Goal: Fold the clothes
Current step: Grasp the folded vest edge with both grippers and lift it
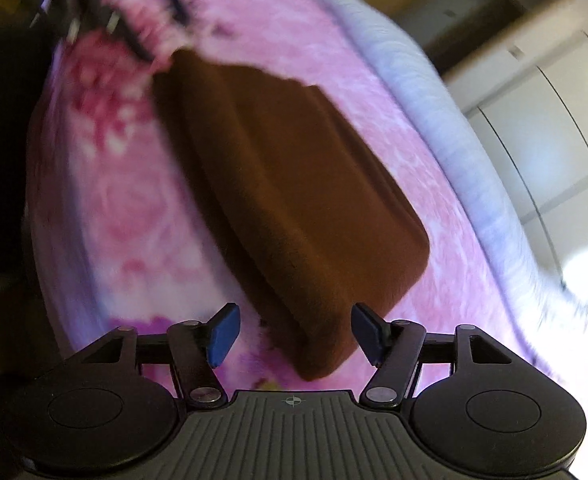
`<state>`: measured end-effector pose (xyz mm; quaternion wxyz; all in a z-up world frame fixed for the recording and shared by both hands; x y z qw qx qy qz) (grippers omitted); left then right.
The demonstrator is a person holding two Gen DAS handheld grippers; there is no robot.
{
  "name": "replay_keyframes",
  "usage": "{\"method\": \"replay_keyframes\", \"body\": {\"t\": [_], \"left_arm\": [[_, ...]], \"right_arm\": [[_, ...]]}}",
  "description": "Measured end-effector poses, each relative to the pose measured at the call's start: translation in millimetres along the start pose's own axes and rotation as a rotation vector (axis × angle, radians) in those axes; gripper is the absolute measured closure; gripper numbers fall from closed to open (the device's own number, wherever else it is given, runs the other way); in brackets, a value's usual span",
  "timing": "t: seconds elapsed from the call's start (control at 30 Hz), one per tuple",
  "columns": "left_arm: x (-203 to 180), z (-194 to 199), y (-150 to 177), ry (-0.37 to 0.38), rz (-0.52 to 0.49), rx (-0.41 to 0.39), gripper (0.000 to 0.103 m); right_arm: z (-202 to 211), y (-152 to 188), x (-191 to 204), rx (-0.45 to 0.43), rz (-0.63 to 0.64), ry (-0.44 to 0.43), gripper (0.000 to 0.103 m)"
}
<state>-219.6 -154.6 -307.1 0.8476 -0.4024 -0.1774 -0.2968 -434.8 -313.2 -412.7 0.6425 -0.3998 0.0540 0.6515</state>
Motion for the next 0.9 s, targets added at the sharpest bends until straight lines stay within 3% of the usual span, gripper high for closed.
{"method": "replay_keyframes", "body": {"t": [0.07, 0.23, 0.33, 0.37, 0.57, 0.7, 0.73, 0.8, 0.83, 0.9], "left_arm": [[0.1, 3.4, -1.2, -0.012, -0.021, -0.025, 0.035], [-14.1, -6.2, -9.8, -0.050, -0.155, -0.042, 0.030], [-30.6, -18.7, -16.8, -0.063, -0.272, -0.036, 0.030], [-36.8, -24.5, -19.2, -0.065, -0.316, -0.032, 0.030], [-65.2, -56.4, -29.0, -0.088, -0.525, -0.043, 0.030], [-71.7, -74.7, -33.1, -0.160, -0.628, -0.042, 0.030], [-72.1, -79.2, -33.8, -0.182, -0.654, -0.034, 0.032], [-69.3, -86.8, -34.8, -0.183, -0.666, -0.014, 0.049], [-66.2, -89.9, -36.4, -0.166, -0.654, -0.002, 0.070], [-58.2, -92.0, -40.2, -0.117, -0.601, 0.008, 0.075]], "right_arm": [[-10.4, -0.4, 4.9, 0.021, 0.088, 0.000, 0.038], [-27.8, -5.3, 14.7, -0.013, 0.221, 0.033, 0.039], [-34.4, -11.2, 4.0, -0.006, 0.143, -0.017, 0.070], [-36.6, -13.2, 0.5, -0.003, 0.117, -0.034, 0.073], [-28.1, -25.5, -43.5, -0.023, -0.070, -0.141, 0.079], [-22.9, -32.1, -61.3, -0.032, -0.150, -0.203, 0.079], [-21.2, -33.8, -64.7, -0.034, -0.170, -0.217, 0.079], [-17.5, -35.6, -66.4, -0.037, -0.191, -0.233, 0.079], [-17.2, -35.4, -67.1, -0.038, -0.199, -0.236, 0.079], [-11.7, -35.6, -65.3, -0.043, -0.196, -0.227, 0.078]]}}
Point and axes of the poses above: each gripper's, at about its wrist camera, not at the fingertips, and z roughly against the way its jaws point, x to its left, y to its underside, the point moved 2 cm from there along -z, roughly the way its jaws point, and after that the axes turned 5 degrees about -z, right-handed, at the moved point
